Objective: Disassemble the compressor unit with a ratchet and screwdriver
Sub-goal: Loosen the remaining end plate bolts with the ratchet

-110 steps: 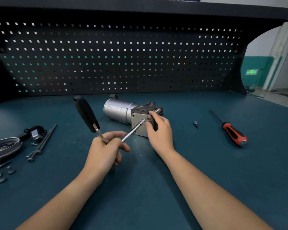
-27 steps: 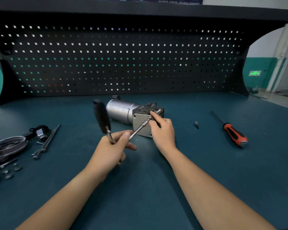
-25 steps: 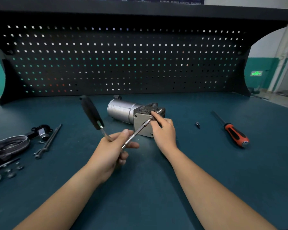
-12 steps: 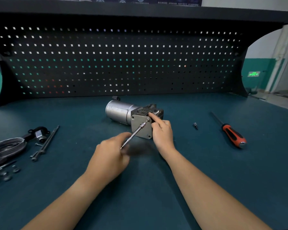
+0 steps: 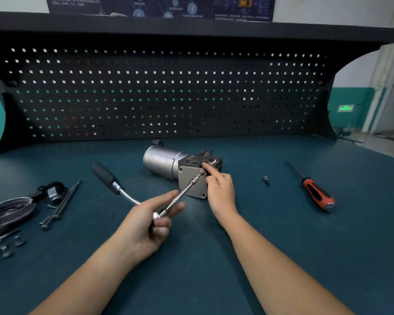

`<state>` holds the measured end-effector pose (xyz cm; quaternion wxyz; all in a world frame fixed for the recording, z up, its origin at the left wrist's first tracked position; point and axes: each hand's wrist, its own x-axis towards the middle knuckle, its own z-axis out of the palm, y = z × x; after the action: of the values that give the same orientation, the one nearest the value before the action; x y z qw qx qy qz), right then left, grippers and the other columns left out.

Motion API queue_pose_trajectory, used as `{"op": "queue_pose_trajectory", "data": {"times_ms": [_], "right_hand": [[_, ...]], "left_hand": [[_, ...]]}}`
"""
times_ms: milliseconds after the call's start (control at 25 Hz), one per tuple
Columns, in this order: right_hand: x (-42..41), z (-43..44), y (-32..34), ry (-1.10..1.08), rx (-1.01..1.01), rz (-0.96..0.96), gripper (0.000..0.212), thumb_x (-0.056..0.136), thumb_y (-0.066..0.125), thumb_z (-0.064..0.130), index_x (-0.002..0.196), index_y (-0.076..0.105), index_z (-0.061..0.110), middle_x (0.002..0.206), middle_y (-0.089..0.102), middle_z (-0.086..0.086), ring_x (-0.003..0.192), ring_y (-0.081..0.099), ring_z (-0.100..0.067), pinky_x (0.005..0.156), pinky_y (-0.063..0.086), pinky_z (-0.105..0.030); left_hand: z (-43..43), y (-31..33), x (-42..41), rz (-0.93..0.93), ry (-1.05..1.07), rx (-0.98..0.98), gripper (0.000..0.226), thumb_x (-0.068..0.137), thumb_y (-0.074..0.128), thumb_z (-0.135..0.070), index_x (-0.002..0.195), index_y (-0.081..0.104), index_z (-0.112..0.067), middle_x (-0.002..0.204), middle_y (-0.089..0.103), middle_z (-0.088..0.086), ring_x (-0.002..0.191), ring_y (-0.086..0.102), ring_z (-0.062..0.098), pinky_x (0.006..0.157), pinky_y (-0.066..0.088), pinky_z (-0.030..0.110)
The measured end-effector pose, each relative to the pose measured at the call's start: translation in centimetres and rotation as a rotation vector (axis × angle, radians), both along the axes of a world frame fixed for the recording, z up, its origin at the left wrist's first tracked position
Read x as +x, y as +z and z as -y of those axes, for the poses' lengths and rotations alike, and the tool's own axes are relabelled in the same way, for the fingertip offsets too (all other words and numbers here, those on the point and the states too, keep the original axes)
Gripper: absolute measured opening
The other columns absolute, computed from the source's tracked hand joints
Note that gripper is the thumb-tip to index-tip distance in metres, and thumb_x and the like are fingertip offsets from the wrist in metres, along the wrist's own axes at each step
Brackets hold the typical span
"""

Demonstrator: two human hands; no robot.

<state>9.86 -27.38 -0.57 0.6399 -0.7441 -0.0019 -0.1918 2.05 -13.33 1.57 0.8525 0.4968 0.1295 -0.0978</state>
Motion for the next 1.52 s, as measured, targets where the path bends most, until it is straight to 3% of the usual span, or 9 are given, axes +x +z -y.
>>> {"op": "queue_pose_trajectory", "data": {"times_ms": [80,160,440,600,920,1080,1320,1400,1520], "right_hand": [[0.0,0.0,0.0,-0.001,0.005,-0.005,0.040,0.093,0.039,0.010,0.120,0.062,0.029,0.099,0.040,0.006,0.073,0.046,0.005,0.061,0.030,0.006],[0.0,-0.1,0.0,-0.001,0.012,-0.005,0.040,0.093,0.039,0.010,0.120,0.062,0.029,0.099,0.040,0.005,0.075,0.046,0.006,0.062,0.030,0.004],[-0.1,0.1,0.1,0.021,0.039,-0.016,0.038,0.093,0.041,0.012,0.120,0.063,0.029,0.102,0.041,0.004,0.079,0.046,0.005,0.069,0.028,-0.005],[-0.2,0.1,0.1,0.025,0.049,-0.016,0.038,0.093,0.042,0.011,0.119,0.063,0.028,0.102,0.041,0.005,0.078,0.046,0.007,0.064,0.029,0.006],[-0.2,0.0,0.3,0.030,0.081,-0.023,0.038,0.093,0.041,0.011,0.119,0.063,0.029,0.102,0.041,0.005,0.076,0.046,0.008,0.063,0.030,0.007],[-0.2,0.0,0.3,0.025,0.079,-0.027,0.039,0.093,0.040,0.011,0.119,0.063,0.029,0.103,0.042,0.004,0.077,0.046,0.008,0.063,0.030,0.003],[-0.3,0.0,0.5,0.029,0.075,-0.032,0.039,0.093,0.040,0.011,0.120,0.063,0.027,0.104,0.041,0.003,0.077,0.045,0.008,0.061,0.027,0.008],[-0.4,0.1,0.6,0.031,0.085,-0.039,0.038,0.093,0.040,0.011,0.120,0.063,0.027,0.105,0.041,0.002,0.077,0.044,0.009,0.062,0.028,0.005],[-0.6,0.0,0.6,0.037,0.090,-0.034,0.039,0.093,0.040,0.011,0.120,0.063,0.027,0.107,0.041,0.001,0.077,0.045,0.009,0.063,0.029,0.003]], "left_hand": [[0.1,0.2,-0.1,-0.062,-0.011,-0.165,0.012,0.089,0.053,-0.018,0.090,0.063,-0.011,0.059,0.065,0.006,0.026,0.026,0.001,0.024,0.020,0.010],[0.7,0.0,-0.4,0.041,0.002,0.037,0.010,0.090,0.055,-0.016,0.093,0.064,-0.013,0.059,0.066,0.005,0.027,0.028,0.004,0.027,0.021,0.010],[0.5,-1.7,-1.3,0.790,0.098,1.694,0.037,0.088,0.060,-0.033,0.125,0.056,-0.032,0.115,0.063,-0.012,0.100,0.062,0.020,0.083,0.047,0.032],[0.2,-1.4,-0.7,0.702,0.179,1.211,0.014,0.086,0.064,-0.021,0.099,0.065,-0.028,0.076,0.068,-0.012,0.068,0.059,0.011,0.062,0.042,0.012],[0.7,0.4,-0.8,-0.080,-0.001,-0.278,0.023,0.093,0.048,-0.026,0.091,0.062,-0.008,0.063,0.067,0.008,0.026,0.031,0.001,0.025,0.024,0.010],[1.2,-0.1,-1.0,0.071,0.015,0.100,0.013,0.091,0.053,-0.016,0.095,0.065,-0.014,0.061,0.067,0.005,0.029,0.031,0.005,0.031,0.025,0.010],[0.8,-1.1,-1.4,0.694,0.078,1.676,0.044,0.089,0.051,-0.013,0.130,0.047,-0.026,0.104,0.065,-0.009,0.094,0.060,0.018,0.076,0.042,0.029],[1.0,-1.1,-1.5,0.746,0.103,1.611,0.046,0.090,0.051,-0.014,0.131,0.047,-0.032,0.105,0.062,-0.013,0.098,0.059,0.013,0.079,0.039,0.026],[0.9,-1.0,-1.3,0.627,0.055,1.026,0.033,0.087,0.060,-0.007,0.115,0.061,-0.026,0.081,0.067,-0.011,0.058,0.056,0.000,0.059,0.044,0.016]]}}
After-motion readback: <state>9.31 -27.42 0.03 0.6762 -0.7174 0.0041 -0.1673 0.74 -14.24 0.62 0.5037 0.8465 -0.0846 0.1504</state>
